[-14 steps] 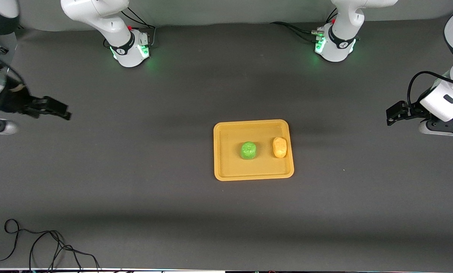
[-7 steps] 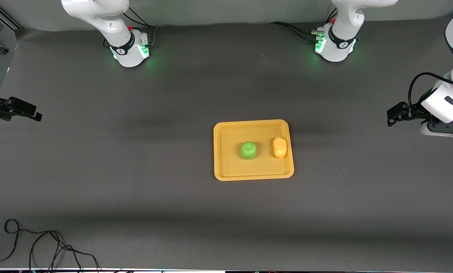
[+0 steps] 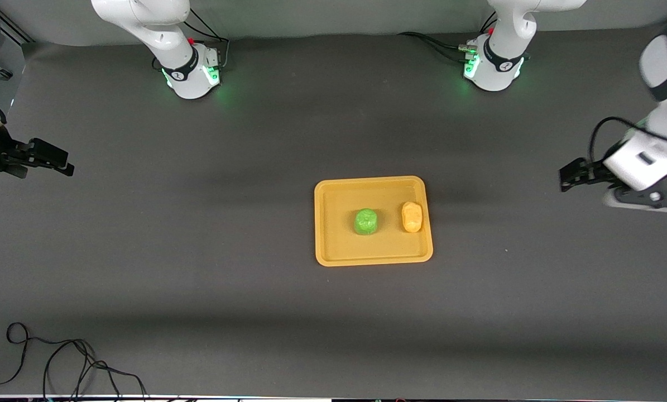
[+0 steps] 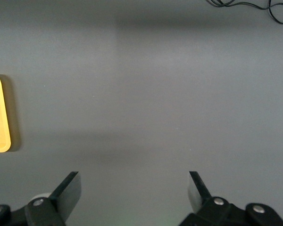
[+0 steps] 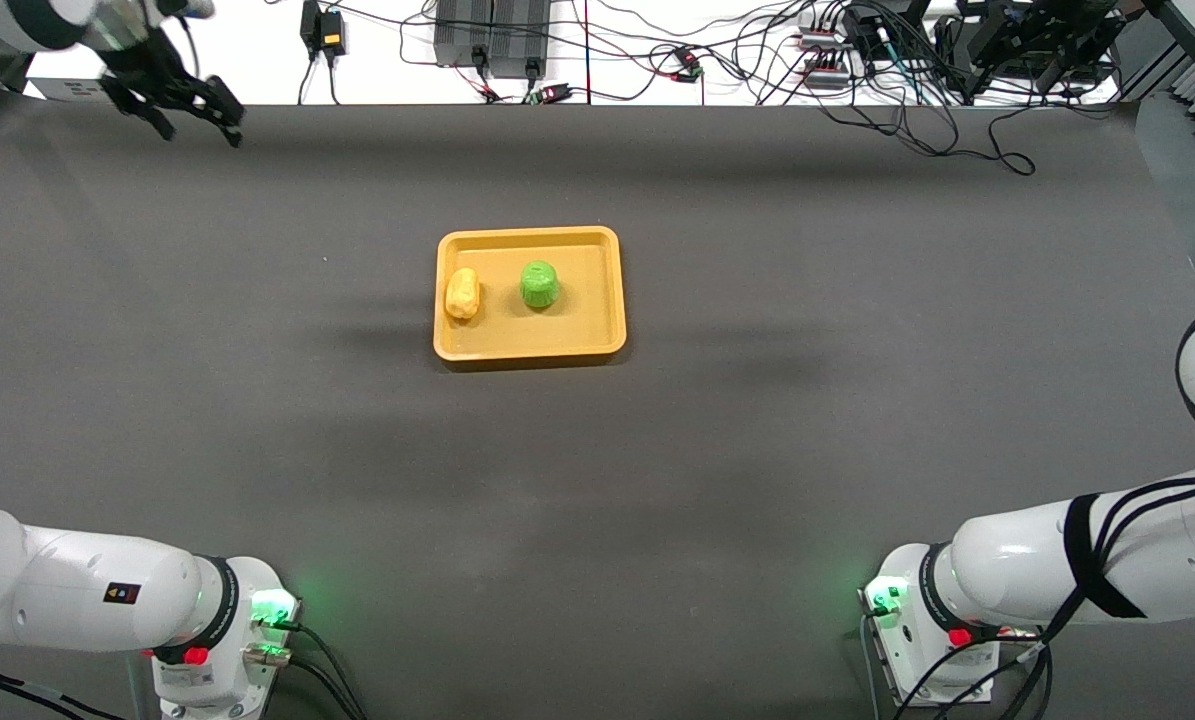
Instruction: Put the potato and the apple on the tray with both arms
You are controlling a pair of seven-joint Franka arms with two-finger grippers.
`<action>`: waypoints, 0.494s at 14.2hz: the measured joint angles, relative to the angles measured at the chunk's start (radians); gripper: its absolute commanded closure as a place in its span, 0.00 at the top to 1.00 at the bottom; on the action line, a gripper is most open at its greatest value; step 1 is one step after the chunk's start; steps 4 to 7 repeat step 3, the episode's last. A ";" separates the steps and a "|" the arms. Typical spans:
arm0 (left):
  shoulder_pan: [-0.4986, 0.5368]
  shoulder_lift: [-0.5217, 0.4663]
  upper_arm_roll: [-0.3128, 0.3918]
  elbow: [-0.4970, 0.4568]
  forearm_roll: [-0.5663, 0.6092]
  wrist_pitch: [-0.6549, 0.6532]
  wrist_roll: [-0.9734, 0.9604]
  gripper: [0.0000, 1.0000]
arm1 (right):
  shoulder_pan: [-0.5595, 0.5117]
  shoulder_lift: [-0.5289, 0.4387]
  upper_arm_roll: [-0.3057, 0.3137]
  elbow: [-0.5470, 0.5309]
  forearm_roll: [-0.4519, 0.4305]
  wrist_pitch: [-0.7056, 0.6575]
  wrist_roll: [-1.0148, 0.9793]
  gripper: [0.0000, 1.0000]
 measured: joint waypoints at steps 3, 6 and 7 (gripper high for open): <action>-0.053 0.033 -0.012 -0.054 -0.046 0.034 -0.037 1.00 | -0.001 0.000 0.001 0.008 0.000 0.000 0.000 1.00; -0.053 0.033 -0.012 -0.054 -0.046 0.034 -0.037 1.00 | -0.001 0.000 0.001 0.008 0.000 0.000 0.000 1.00; -0.053 0.033 -0.012 -0.054 -0.046 0.034 -0.037 1.00 | -0.001 0.000 0.001 0.008 0.000 0.000 0.000 1.00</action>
